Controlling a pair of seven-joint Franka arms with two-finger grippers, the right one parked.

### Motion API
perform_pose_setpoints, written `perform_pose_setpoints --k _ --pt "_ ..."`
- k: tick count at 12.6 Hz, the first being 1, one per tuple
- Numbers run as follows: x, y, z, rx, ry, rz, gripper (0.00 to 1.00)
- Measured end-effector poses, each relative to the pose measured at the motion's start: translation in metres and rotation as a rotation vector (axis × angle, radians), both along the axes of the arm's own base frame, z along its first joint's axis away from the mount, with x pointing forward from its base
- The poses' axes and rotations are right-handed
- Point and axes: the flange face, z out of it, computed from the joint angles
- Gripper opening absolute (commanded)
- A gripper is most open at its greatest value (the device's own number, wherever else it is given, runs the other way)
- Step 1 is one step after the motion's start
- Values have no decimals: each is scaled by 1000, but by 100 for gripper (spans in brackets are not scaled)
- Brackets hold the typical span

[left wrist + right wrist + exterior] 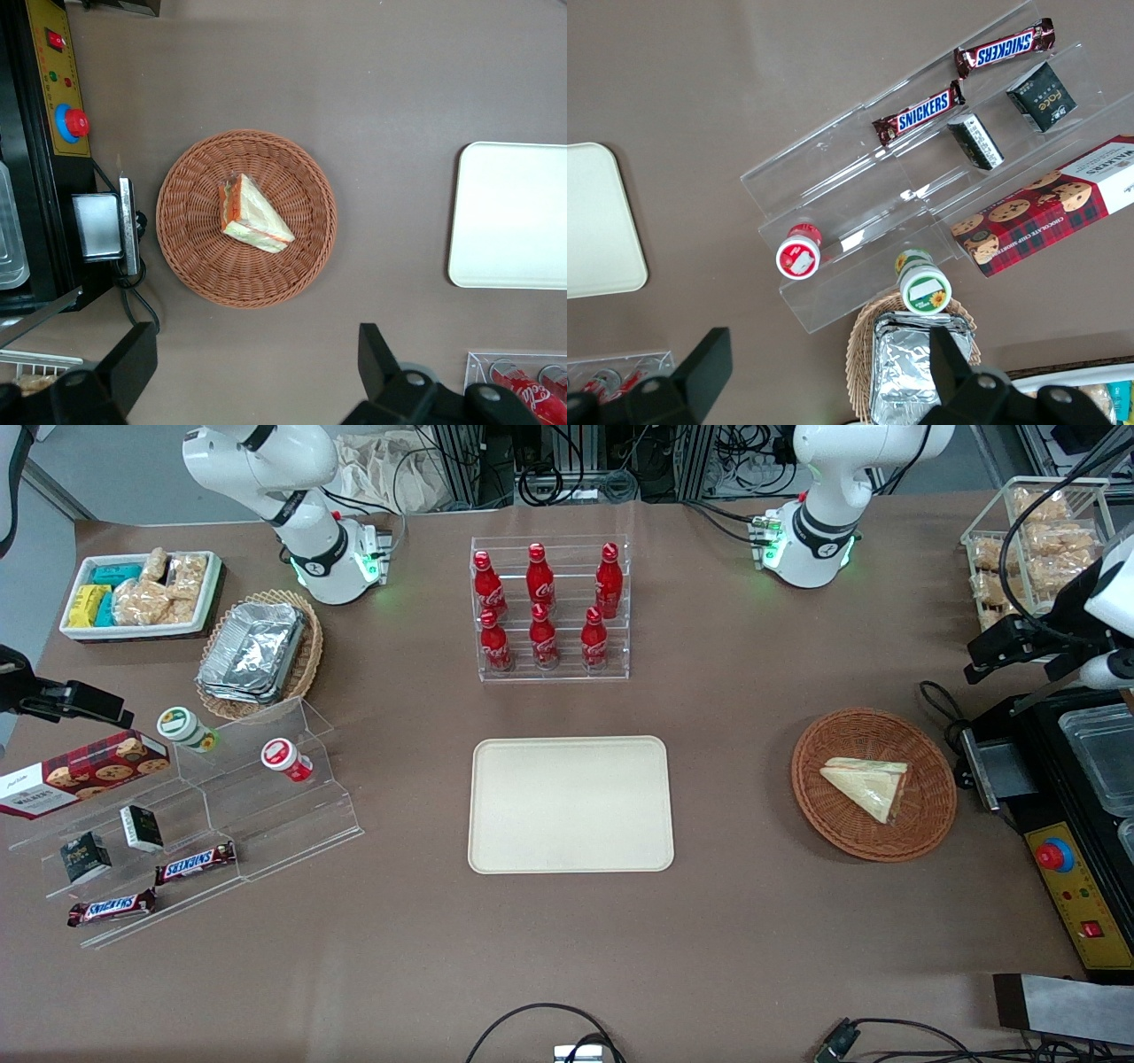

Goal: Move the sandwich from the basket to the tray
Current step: 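Move the left gripper over the wrapped sandwich in the wicker basket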

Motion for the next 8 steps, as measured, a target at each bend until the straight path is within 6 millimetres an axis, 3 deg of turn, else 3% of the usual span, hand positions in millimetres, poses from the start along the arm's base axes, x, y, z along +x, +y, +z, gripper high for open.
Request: perform_pose_setpoints --k 5,8 --pt "3 3 -9 0 26 9 100" --pt "16 14 -42 0 92 79 100"
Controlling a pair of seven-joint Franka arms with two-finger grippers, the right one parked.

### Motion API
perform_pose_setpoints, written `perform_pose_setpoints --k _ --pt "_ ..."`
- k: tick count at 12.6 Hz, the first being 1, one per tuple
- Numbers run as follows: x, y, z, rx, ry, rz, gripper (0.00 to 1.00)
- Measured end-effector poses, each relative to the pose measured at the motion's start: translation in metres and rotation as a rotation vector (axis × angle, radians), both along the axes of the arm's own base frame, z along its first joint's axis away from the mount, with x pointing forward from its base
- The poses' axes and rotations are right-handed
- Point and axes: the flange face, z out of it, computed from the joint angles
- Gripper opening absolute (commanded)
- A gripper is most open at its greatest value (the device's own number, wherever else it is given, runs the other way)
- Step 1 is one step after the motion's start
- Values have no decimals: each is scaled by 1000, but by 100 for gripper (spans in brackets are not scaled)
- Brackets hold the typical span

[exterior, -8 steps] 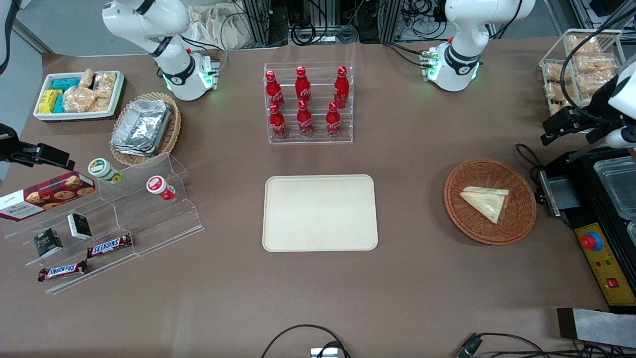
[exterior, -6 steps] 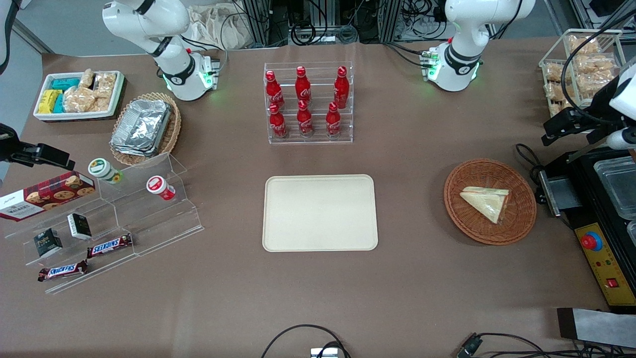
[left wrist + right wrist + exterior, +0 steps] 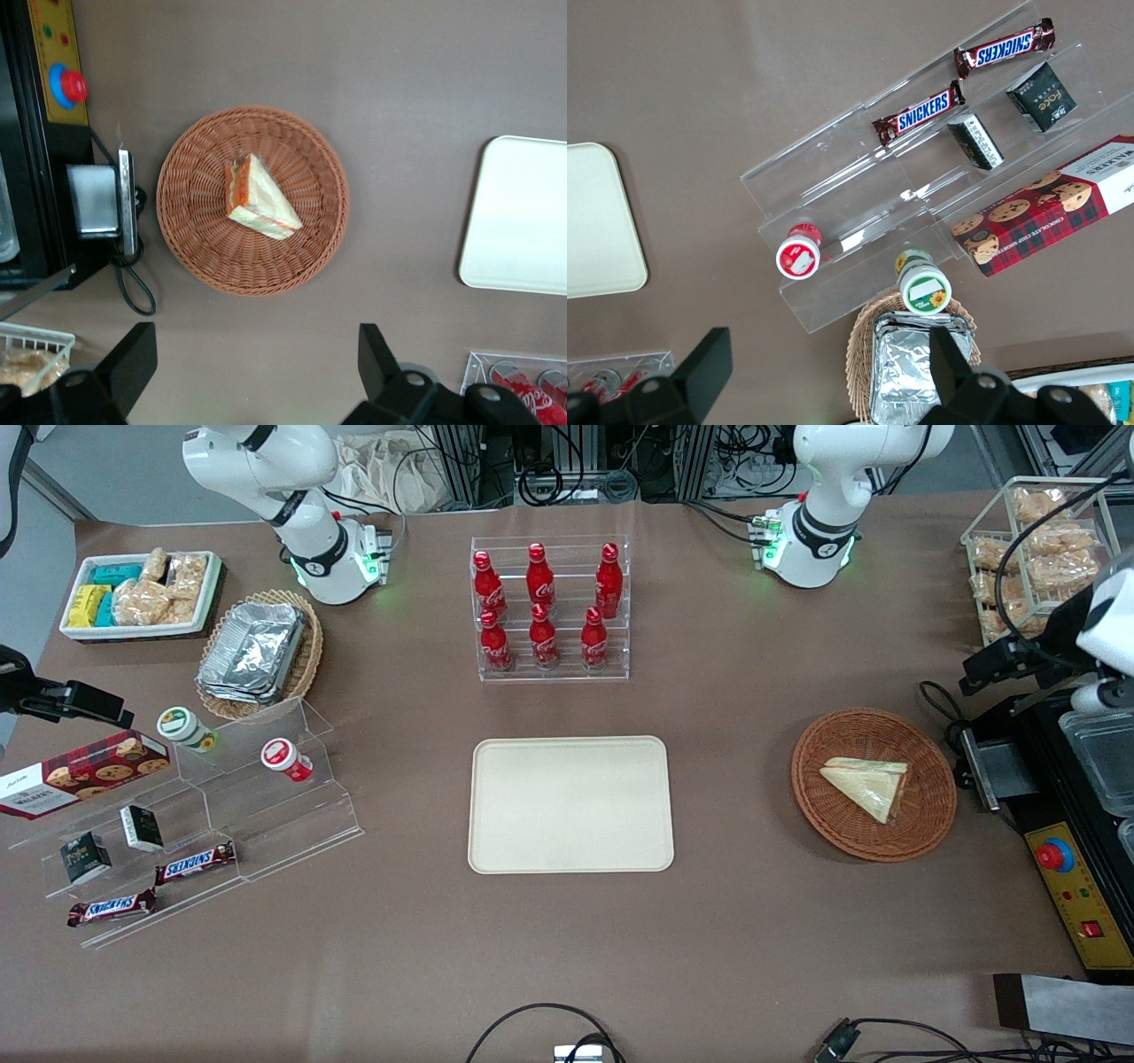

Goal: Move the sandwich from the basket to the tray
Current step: 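Move the left gripper over the wrapped sandwich in the wicker basket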

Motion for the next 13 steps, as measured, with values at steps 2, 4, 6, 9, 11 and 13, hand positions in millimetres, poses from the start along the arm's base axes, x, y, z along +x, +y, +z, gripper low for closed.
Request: perform_pose_setpoints --k 2,4,6,9,11,13 --pt "11 7 -26 1 31 43 100" --pt "17 8 -48 7 28 119 100" --pt "18 8 -73 11 17 182 100" --pt "16 13 -114 13 -1 252 100" --pt "12 18 -138 13 -2 283 100" --pt "6 21 -160 14 -12 306 100"
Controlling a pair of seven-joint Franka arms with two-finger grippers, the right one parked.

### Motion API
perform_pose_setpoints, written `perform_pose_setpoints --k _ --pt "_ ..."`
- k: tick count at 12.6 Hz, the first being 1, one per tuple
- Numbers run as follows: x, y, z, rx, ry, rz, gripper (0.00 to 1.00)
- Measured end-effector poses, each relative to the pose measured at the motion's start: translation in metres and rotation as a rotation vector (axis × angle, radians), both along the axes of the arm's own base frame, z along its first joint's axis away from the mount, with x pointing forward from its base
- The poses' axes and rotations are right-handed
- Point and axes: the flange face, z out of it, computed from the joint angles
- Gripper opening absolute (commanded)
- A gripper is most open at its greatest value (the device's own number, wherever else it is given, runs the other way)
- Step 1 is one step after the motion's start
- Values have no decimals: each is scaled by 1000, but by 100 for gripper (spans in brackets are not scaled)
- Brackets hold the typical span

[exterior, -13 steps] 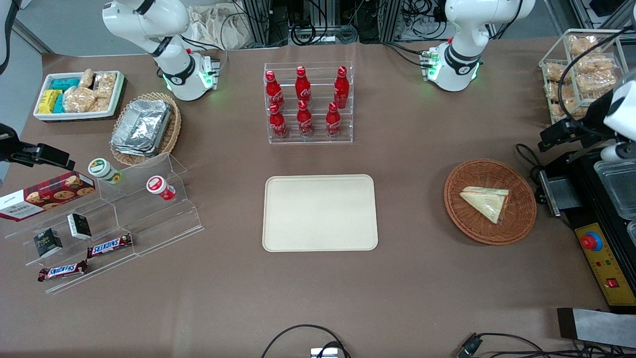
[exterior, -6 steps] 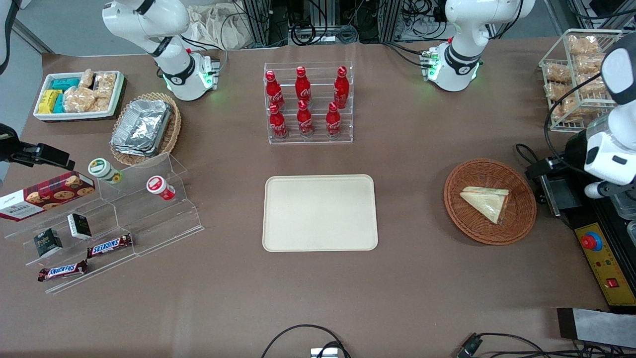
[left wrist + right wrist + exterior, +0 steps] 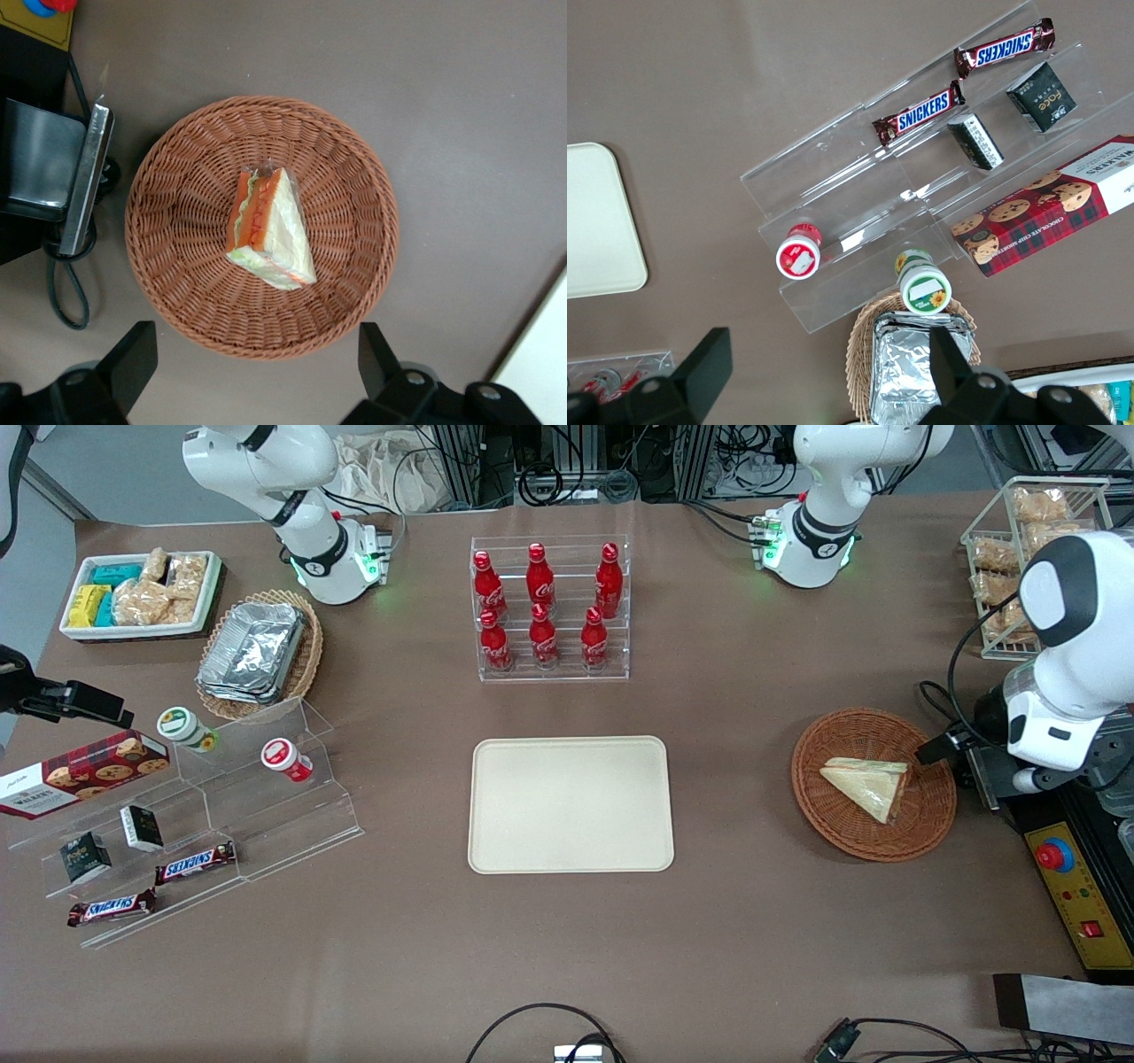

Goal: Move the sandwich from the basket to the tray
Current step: 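Move the left gripper over the wrapped sandwich in the wicker basket, then lower the open left gripper onto the sandwich and close on it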

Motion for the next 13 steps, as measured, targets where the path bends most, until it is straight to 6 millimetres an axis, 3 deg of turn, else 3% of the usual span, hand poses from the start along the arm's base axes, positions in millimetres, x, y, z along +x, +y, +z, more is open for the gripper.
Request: perform_pose_setpoints --k 6,13 --pt "-22 13 -52 -7 -20 49 100" --pt "-34 13 -83 -27 -62 82 100"
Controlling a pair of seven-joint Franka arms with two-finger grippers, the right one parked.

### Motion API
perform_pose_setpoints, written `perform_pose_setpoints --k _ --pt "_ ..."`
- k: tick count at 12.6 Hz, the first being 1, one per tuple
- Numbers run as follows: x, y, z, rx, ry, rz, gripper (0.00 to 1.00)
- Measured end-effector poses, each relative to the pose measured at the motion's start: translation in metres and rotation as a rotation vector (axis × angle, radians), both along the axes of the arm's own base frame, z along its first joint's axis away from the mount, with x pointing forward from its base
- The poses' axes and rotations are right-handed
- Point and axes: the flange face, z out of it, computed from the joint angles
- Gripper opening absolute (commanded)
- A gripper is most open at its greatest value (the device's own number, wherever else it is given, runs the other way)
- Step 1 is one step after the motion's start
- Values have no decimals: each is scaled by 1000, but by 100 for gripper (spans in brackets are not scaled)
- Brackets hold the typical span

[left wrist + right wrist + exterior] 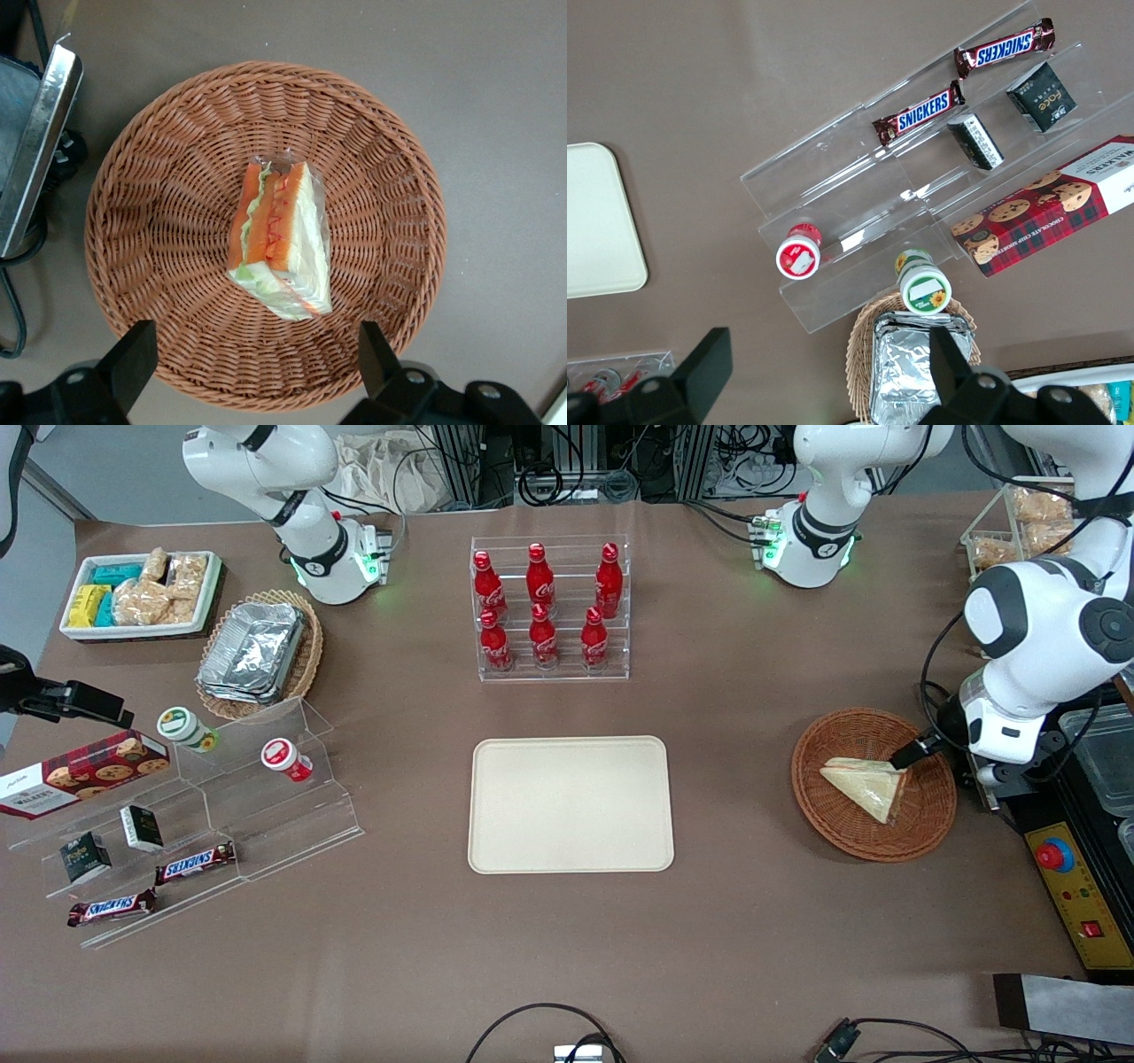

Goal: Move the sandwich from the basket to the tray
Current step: 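Lower the open left gripper onto the sandwich and close on it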

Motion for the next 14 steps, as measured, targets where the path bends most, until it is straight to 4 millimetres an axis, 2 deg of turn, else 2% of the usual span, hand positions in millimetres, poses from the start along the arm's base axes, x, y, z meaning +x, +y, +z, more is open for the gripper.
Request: perform_pose_setpoints --k 14 --pt "8 10 -62 -47 -53 118 100"
